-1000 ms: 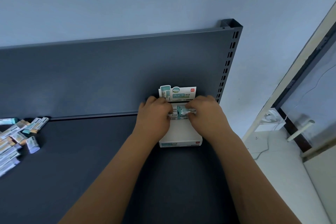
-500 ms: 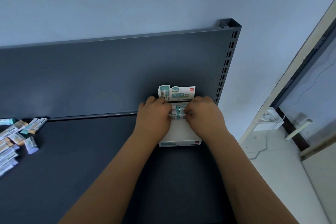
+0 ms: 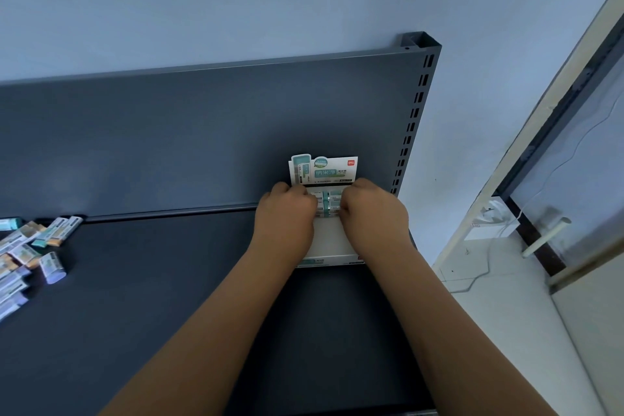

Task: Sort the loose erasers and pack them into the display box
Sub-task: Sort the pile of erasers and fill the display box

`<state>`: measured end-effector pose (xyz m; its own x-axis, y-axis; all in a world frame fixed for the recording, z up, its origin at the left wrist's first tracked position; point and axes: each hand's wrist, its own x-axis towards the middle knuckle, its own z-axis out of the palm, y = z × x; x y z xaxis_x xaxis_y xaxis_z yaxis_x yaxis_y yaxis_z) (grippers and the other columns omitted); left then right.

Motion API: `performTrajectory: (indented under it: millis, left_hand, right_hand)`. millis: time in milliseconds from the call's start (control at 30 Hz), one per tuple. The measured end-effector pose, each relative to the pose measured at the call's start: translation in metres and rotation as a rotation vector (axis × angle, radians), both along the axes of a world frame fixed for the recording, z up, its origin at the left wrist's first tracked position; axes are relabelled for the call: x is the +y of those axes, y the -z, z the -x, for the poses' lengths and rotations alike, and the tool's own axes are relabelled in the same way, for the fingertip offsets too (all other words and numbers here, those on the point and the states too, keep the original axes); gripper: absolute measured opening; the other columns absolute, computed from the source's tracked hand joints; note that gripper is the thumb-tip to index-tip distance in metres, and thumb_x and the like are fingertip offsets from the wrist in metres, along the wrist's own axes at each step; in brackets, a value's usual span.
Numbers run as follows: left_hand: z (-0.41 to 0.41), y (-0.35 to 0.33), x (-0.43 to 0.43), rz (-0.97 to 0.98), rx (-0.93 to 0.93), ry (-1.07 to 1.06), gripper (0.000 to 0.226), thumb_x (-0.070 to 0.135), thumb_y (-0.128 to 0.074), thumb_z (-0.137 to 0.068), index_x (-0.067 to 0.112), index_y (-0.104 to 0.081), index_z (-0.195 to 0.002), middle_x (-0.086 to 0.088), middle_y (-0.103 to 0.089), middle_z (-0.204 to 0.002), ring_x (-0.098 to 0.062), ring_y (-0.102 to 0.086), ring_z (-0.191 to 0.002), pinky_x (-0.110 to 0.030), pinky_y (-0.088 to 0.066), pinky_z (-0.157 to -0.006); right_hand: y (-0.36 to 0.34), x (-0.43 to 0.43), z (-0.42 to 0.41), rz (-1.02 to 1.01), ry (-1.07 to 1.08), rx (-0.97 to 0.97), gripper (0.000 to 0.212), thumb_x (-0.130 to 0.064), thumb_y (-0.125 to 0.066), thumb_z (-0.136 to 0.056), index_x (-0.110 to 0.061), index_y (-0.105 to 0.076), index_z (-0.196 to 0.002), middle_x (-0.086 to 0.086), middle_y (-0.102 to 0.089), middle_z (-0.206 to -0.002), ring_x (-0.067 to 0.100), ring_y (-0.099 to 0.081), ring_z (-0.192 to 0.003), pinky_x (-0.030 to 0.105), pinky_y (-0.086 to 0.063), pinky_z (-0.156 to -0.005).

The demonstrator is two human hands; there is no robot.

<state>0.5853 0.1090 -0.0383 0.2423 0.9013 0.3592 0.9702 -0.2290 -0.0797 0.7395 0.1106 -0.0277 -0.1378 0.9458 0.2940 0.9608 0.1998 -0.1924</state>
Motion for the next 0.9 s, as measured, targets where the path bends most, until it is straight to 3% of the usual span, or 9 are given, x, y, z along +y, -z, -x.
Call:
performTrajectory:
  millis: [267,400,500,767,900]
  left_hand:
    - [-0.002,0.004,-0.001,0.011,-0.087,-0.002,0.014,-0.010,-0.064,-0.069,0.002,-0.068,-0.076,-0.011,-0.063,-0.085,-0.033,-0.054,-0.081,-0.031,-0.034,-0.054]
    - [0.000,0.009,0.002,0.028,-0.112,0.019,0.012,-0.010,-0.064,-0.075,0.000,-0.069,-0.080,-0.012,-0.062,-0.090,-0.035,-0.052,-0.086,-0.034,-0.038,-0.055]
    - [0.004,0.016,0.004,0.026,-0.136,0.033,0.013,-0.008,-0.065,-0.075,0.003,-0.071,-0.079,-0.010,-0.062,-0.089,-0.032,-0.050,-0.083,-0.038,-0.050,-0.057]
    - [0.010,0.023,0.008,-0.038,-0.288,0.056,0.011,-0.009,-0.071,-0.070,0.002,-0.069,-0.071,-0.010,-0.063,-0.086,-0.031,-0.053,-0.072,-0.041,-0.051,-0.058]
    - [0.009,0.023,0.005,-0.045,-0.303,0.053,0.008,-0.007,-0.071,-0.072,0.001,-0.073,-0.074,-0.011,-0.065,-0.093,-0.033,-0.055,-0.076,-0.042,-0.054,-0.061]
  right_hand:
    - [-0.004,0.000,0.007,0.036,0.023,-0.032,0.017,-0.011,-0.064,-0.088,-0.012,-0.068,-0.105,0.008,-0.060,-0.108,0.032,-0.065,-0.082,0.030,-0.042,-0.059]
    - [0.001,-0.007,0.011,0.029,0.043,0.004,0.011,-0.003,-0.063,-0.082,-0.008,-0.066,-0.092,0.011,-0.060,-0.100,0.032,-0.060,-0.073,0.030,-0.036,-0.053]
    - [0.005,-0.009,0.010,0.018,0.061,0.020,0.011,-0.007,-0.062,-0.085,-0.008,-0.067,-0.095,0.010,-0.059,-0.103,0.031,-0.060,-0.076,0.030,-0.036,-0.055]
    - [0.008,-0.009,0.008,0.051,0.061,0.073,0.019,-0.020,-0.060,-0.092,-0.010,-0.070,-0.104,0.006,-0.060,-0.110,0.028,-0.062,-0.082,0.032,-0.051,-0.061]
    - [0.009,-0.014,0.010,0.057,0.077,0.092,0.025,-0.029,-0.052,-0.096,-0.011,-0.070,-0.097,0.002,-0.057,-0.110,0.025,-0.059,-0.081,0.029,-0.045,-0.057]
